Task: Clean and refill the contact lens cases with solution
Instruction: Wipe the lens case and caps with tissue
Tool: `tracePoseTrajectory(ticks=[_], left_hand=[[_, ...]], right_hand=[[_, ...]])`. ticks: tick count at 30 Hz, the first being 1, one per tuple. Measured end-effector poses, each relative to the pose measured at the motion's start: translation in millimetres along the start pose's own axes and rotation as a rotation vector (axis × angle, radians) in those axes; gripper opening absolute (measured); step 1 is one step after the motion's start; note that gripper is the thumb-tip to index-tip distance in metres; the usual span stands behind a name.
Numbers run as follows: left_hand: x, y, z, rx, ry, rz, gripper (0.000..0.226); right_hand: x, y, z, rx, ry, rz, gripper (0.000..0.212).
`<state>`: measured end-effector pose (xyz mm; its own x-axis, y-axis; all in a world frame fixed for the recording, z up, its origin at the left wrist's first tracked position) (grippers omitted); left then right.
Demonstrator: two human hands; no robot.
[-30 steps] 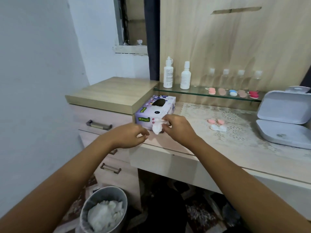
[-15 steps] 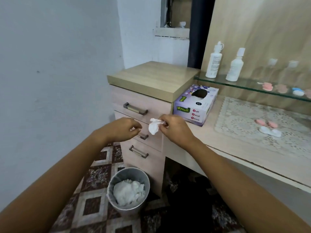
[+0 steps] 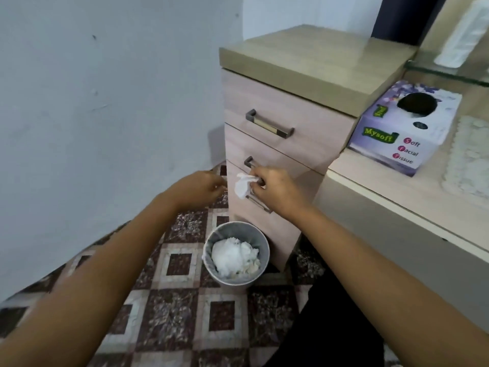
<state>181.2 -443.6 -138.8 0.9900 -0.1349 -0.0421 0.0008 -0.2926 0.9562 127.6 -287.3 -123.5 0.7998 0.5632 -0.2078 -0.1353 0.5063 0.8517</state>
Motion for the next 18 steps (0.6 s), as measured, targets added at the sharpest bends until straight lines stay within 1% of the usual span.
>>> tracePoseTrajectory(ticks=[7, 13, 18], left_hand=[[2.9, -60.9, 43.6, 0.014, 0.097, 0.062, 0.033], [-0.2, -106.3, 56.7, 0.039, 0.136, 0.128, 0.033], [-1.6, -133.3, 65.4, 0.062, 0.175, 0.202, 0.033]], right_hand=[[-10.6, -68.8, -30.1, -0.026, -0.119, 0.138, 0.021], [-11.8, -116.0, -56.7, -0.011, -0.213, 0.236, 0.020], [-15.4, -147.4, -73.4, -0.018, -0.281, 0.326, 0.026]])
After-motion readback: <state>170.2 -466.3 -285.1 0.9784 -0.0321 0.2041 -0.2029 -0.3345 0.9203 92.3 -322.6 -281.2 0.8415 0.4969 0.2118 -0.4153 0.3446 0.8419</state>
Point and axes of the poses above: each hand's wrist, its own x-axis away from the middle knuckle, its own y-axis out of the back of the hand, z = x × y, the point moved 4 cm from there along -x, towards the middle knuckle, and after that the axes turned 7 degrees about -y, right-handed, at the moved point
